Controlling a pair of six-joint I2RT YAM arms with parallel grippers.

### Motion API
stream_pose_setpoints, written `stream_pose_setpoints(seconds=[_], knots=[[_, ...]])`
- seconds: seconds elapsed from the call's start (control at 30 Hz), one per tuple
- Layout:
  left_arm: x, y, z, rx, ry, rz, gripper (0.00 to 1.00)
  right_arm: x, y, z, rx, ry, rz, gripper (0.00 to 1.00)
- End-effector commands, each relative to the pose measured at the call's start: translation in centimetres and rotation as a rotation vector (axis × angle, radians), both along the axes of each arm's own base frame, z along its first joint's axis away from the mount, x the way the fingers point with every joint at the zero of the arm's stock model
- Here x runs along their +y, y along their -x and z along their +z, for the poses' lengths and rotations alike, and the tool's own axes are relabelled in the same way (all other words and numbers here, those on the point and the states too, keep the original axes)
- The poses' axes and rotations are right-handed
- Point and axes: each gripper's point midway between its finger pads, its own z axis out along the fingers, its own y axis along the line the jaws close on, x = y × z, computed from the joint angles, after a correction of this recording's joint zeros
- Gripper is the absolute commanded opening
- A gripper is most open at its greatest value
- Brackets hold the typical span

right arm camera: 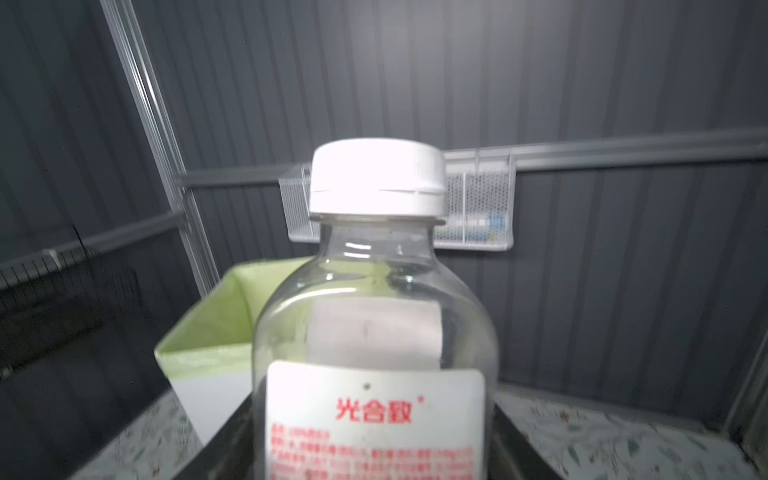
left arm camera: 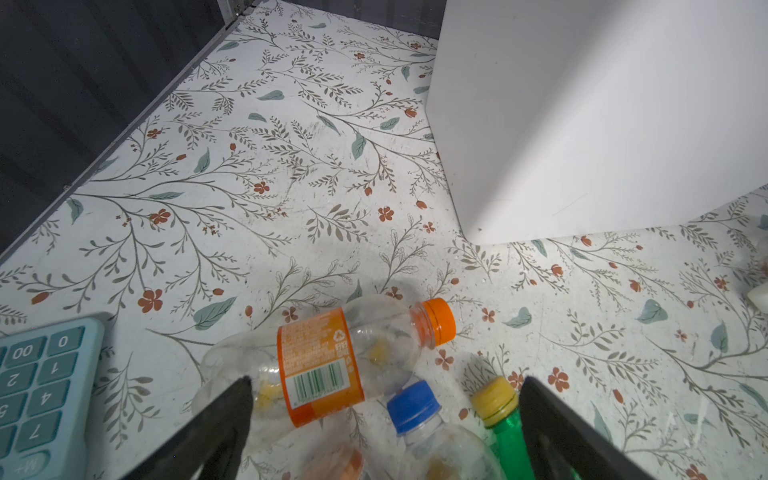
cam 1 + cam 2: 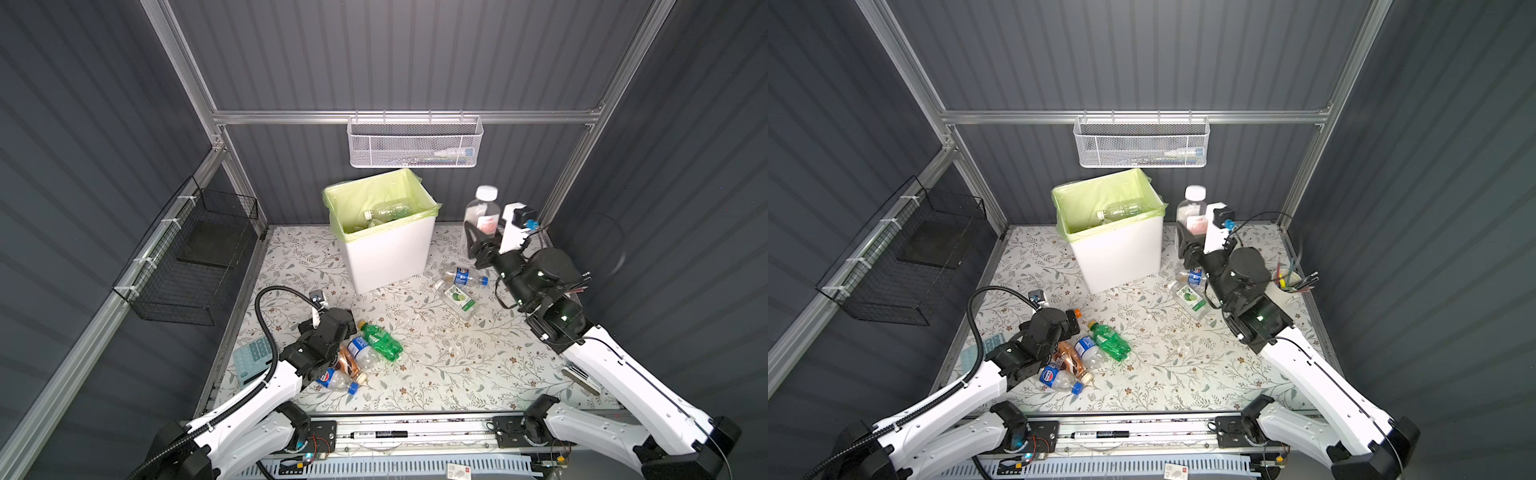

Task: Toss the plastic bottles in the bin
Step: 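Lift the pink-labelled bottle with the right gripper and release it into the bin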

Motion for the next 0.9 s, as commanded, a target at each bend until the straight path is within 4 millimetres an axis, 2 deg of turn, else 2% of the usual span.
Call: stream_pose_setpoints(seconds=[0.0, 0.1, 0.17, 0.23, 0.3, 0.33, 0.37, 0.4, 0.43, 0.5, 0.57, 0.67, 0.77, 0.83, 0.87], knots=[[-0.1, -0.1, -0.1, -0.008, 0.016, 0.008, 1.0, 0.2, 0.9, 6.6, -0.248, -0.1, 0.02, 0.54], [0.1, 0.0, 0.1, -0.014, 0.02, 0.011, 1.0, 3.4, -2.3, 7.4, -0.247, -0.102, 0.086, 0.54], [0.1, 0.0, 0.3, -0.022, 0.025, 0.014, 1.0, 7.3, -6.3, 6.5, -0.154, -0.06, 0.181, 0.56], [0.1, 0.1, 0.4, -0.027, 0.028, 0.012, 1.0, 11.4, -10.4, 3.4, 0.035, 0.015, 0.285, 0.6], [0.1, 0.0, 0.6, -0.029, 0.031, 0.01, 1.0, 14.7, -13.4, 0.5, 0.175, 0.079, 0.361, 0.67], [0.0, 0.0, 0.5, -0.027, 0.03, 0.008, 1.0, 15.8, -14.6, -1.3, 0.253, 0.121, 0.376, 0.74], [0.0, 0.0, 0.5, -0.025, 0.027, 0.004, 1.0, 16.4, -15.6, -2.9, 0.314, 0.152, 0.37, 0.86], [-0.1, 0.0, 0.7, -0.026, 0.026, 0.0, 1.0, 16.4, -16.2, -3.2, 0.34, 0.168, 0.36, 0.98], [-0.1, 0.0, 0.7, -0.024, 0.023, -0.001, 1.0, 16.1, -16.7, -3.4, 0.364, 0.173, 0.335, 0.99], [-0.1, 0.0, 0.6, -0.022, 0.022, -0.004, 1.0, 14.9, -16.8, -2.5, 0.357, 0.171, 0.281, 0.99], [-0.1, 0.0, 0.6, -0.022, 0.024, -0.004, 1.0, 13.3, -15.7, -0.6, 0.296, 0.155, 0.233, 0.99], [-0.2, 0.0, 0.3, -0.023, 0.032, -0.003, 1.0, 11.1, -13.9, 0.7, 0.212, 0.117, 0.187, 0.99], [-0.3, -0.1, 0.2, -0.019, 0.032, -0.005, 1.0, 9.2, -12.8, 0.3, 0.198, 0.102, 0.148, 0.99], [-0.4, -0.2, 0.3, -0.016, 0.028, -0.006, 1.0, 8.0, -12.5, -0.7, 0.217, 0.11, 0.122, 0.99], [-0.4, -0.2, 0.3, -0.014, 0.024, -0.008, 1.0, 7.3, -12.5, -2.0, 0.243, 0.122, 0.104, 0.99]])
